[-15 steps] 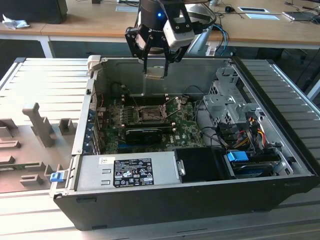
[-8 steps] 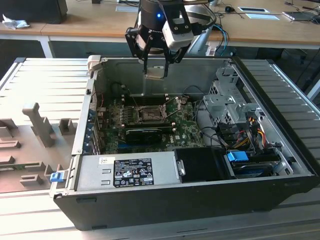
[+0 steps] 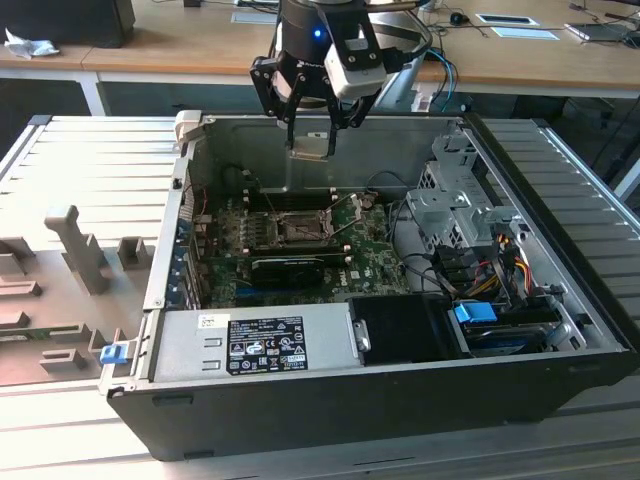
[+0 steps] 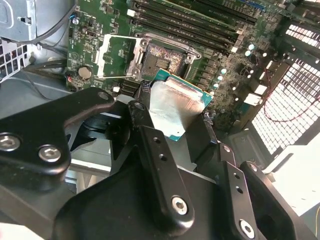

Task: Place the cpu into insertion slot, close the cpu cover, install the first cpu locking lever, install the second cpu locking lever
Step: 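Place the cpu into insertion slot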

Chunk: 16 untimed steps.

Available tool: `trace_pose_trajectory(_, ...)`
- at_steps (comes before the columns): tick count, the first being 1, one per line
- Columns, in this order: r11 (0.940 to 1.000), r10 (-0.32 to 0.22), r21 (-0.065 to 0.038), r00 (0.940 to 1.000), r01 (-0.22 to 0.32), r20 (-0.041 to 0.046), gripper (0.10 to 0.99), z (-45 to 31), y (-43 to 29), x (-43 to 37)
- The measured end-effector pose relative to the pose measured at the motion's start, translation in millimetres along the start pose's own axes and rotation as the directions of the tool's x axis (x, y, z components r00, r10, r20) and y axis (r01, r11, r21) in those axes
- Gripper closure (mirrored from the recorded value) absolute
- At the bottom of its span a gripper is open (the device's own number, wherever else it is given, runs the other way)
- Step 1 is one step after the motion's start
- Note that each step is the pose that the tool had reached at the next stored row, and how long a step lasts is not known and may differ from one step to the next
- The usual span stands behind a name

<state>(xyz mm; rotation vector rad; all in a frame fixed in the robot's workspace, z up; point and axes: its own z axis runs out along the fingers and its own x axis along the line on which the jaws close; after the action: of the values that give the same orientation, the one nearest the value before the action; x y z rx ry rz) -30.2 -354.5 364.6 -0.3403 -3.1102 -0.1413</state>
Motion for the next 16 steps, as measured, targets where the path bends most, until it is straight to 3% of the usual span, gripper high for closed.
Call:
trace_pose_trajectory(7, 0.9992, 0.040, -0.001, 0.9992, -0.040, 0.0036, 0.561, 0.1, 0.0, 0.0)
trace_pose_trajectory(16, 0.9933, 0.115, -0.003, 0.9933, -0.115, 0.0102, 0.561, 0.5, -0.1, 0.0)
